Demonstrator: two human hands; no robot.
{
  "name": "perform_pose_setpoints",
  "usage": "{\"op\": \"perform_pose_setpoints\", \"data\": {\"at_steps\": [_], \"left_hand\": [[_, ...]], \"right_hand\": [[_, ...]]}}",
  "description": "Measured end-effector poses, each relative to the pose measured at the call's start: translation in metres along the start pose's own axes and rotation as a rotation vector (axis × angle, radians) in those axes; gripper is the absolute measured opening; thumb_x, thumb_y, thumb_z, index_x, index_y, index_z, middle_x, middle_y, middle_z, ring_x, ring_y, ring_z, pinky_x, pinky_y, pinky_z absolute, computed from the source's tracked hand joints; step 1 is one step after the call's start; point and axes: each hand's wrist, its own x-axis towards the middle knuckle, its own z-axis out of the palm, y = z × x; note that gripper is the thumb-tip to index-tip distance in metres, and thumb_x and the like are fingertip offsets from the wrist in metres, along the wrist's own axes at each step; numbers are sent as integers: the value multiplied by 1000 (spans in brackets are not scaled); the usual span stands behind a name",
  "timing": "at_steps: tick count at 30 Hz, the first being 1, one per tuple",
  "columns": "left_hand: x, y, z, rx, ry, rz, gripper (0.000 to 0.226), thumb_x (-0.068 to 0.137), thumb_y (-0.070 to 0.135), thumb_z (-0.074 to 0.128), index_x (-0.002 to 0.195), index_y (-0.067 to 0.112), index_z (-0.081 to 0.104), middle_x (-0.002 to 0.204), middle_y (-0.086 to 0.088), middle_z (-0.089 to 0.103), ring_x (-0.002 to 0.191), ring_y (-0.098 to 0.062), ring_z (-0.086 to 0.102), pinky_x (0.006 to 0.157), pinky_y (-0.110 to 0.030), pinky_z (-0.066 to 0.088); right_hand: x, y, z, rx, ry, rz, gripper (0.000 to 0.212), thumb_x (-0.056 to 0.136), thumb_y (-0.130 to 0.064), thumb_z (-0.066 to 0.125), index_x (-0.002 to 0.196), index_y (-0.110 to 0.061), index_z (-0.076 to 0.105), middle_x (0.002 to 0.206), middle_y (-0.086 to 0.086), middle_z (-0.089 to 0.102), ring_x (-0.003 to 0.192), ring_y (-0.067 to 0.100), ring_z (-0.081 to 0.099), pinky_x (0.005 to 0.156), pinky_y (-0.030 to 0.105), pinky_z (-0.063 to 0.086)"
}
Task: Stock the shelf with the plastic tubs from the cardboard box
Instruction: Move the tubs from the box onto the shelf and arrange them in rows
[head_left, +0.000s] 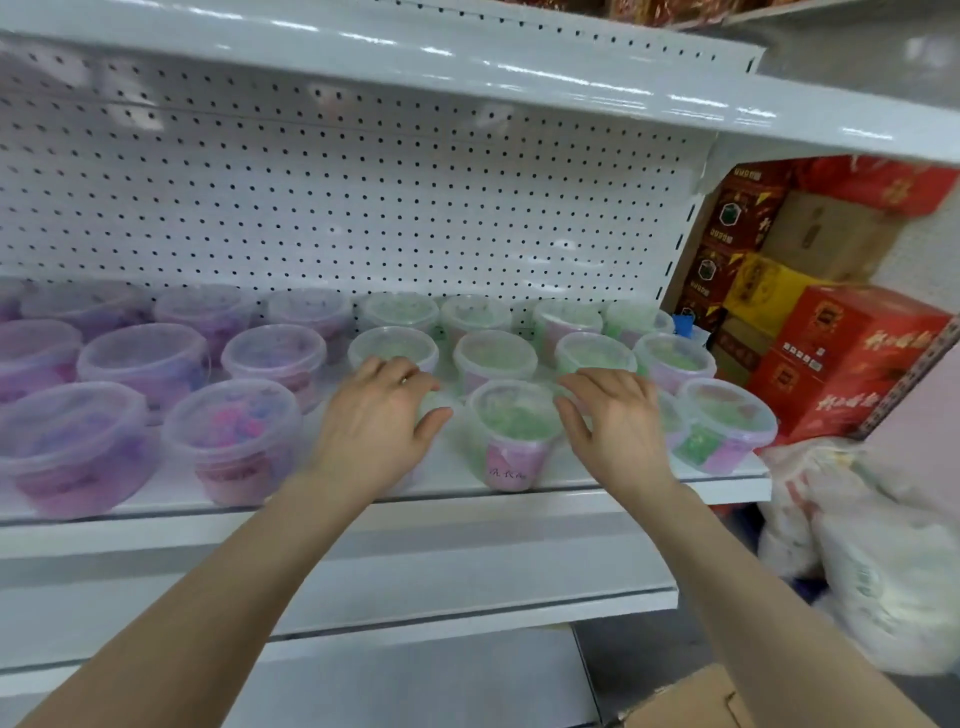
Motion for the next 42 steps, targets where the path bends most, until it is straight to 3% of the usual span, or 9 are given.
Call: {"op": "perform_pose_setpoints", "data": {"at_steps": [7,11,14,16,24,29,33,39,42], "left_hand": [[76,50,37,-4,-91,26,31,81,42,59,96,19,71,99,-3,67,89,-29,57,74,-35,48],[105,59,61,14,-176,-17,41,83,49,44,104,23,69,110,-3,65,97,-30,57,83,-36,47],[113,59,74,17,-202,-44,52,79,53,30,99,28,71,103,-2,67,92,-30,59,80,-37,51],[114,56,79,-3,-207,-58,52,78,52,29,99,30,71,100,-1,67,87,-30,60,79,-37,51],[115,59,77,28,-171,-73,44,78,47,35,91,31,73,91,2,69,74,-27,61,68,-29,50],[120,66,73,-24,-207,-99,31,86,39,57,114,30,66,116,-1,65,99,-30,60,84,-35,49],[126,72,75,-36,-273,-139,31,90,38,53,119,34,62,124,1,59,110,-27,55,92,-35,47],[123,74,75,-46,-222,-157,28,88,31,57,115,30,66,119,-1,62,106,-28,57,90,-37,47],[114,75,68,-75,-108,-173,22,85,26,61,106,22,70,107,-3,66,95,-31,60,80,-36,47]], "right_hand": [[71,80,30,-161,-284,132,27,86,-31,60,109,-21,71,104,6,70,98,34,60,87,42,41],[103,105,59,-261,-466,136,40,94,-44,39,126,-30,59,114,8,65,108,32,54,93,41,38],[117,116,82,-223,-709,207,46,96,-53,26,136,-36,43,131,11,51,123,31,43,99,45,31],[122,119,90,-186,-766,208,48,97,-54,23,138,-35,40,137,12,47,128,32,40,103,49,30],[130,120,93,-117,-776,172,49,96,-54,27,138,-34,40,137,12,48,130,33,39,104,50,30],[121,127,66,-16,-777,200,78,73,-81,39,130,-29,48,122,1,59,117,29,52,95,41,41],[111,123,62,-13,-806,146,97,61,-91,37,131,-25,49,127,1,59,118,26,53,96,40,42],[101,112,71,-24,-710,123,92,67,-89,32,130,-24,49,129,10,57,119,31,52,97,44,41],[93,112,53,18,-593,117,71,81,-74,42,133,-26,49,134,8,54,122,33,50,99,46,41]]}}
